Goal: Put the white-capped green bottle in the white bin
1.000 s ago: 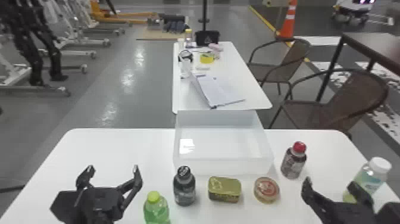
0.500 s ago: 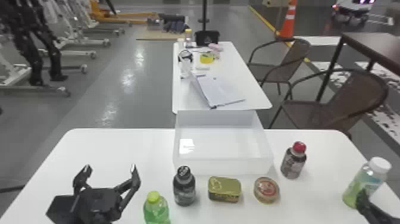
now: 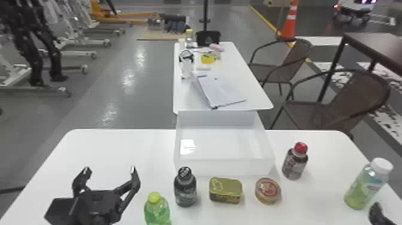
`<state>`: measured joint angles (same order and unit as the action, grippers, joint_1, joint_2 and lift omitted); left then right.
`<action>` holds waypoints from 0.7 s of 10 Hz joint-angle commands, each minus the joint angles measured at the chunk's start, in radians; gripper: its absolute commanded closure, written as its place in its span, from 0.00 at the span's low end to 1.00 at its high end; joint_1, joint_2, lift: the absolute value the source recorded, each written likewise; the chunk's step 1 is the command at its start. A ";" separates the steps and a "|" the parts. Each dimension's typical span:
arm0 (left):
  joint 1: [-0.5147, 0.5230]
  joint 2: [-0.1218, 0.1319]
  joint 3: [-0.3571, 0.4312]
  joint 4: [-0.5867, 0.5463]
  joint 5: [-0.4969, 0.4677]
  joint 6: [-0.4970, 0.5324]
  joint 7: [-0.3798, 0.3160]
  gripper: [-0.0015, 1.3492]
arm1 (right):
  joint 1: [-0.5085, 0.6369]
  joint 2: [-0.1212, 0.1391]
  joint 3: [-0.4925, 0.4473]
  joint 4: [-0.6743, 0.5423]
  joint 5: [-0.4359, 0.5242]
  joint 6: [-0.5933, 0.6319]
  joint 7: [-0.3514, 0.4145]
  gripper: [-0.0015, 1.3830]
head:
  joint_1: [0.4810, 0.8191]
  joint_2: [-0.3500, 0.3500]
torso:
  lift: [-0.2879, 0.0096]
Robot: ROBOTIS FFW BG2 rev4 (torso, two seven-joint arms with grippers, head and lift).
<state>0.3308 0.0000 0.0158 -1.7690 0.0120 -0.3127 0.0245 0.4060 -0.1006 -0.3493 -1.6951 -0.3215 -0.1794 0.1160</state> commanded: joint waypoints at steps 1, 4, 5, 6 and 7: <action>-0.001 -0.003 0.000 0.003 0.003 -0.003 0.000 0.08 | -0.035 -0.008 -0.004 0.051 -0.011 0.015 0.045 0.12 | 0.20 0.50 | 0.63; -0.001 -0.003 0.000 0.008 0.011 -0.005 0.000 0.08 | -0.085 -0.056 -0.007 0.101 0.001 0.066 0.085 0.12 | 0.20 0.50 | 0.63; 0.001 -0.003 0.000 0.009 0.016 -0.008 0.000 0.08 | -0.105 -0.064 -0.014 0.123 0.004 0.074 0.090 0.12 | 0.20 0.50 | 0.63; 0.002 -0.003 0.000 0.009 0.017 -0.009 0.000 0.08 | -0.134 -0.067 -0.039 0.143 0.022 0.104 0.140 0.12 | 0.20 0.50 | 0.63; 0.002 -0.003 0.000 0.013 0.023 -0.013 0.000 0.08 | -0.159 -0.067 -0.056 0.157 0.050 0.135 0.195 0.12 | 0.20 0.50 | 0.63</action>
<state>0.3326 0.0000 0.0153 -1.7582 0.0315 -0.3234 0.0245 0.2626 -0.1667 -0.3939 -1.5481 -0.2874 -0.0643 0.3036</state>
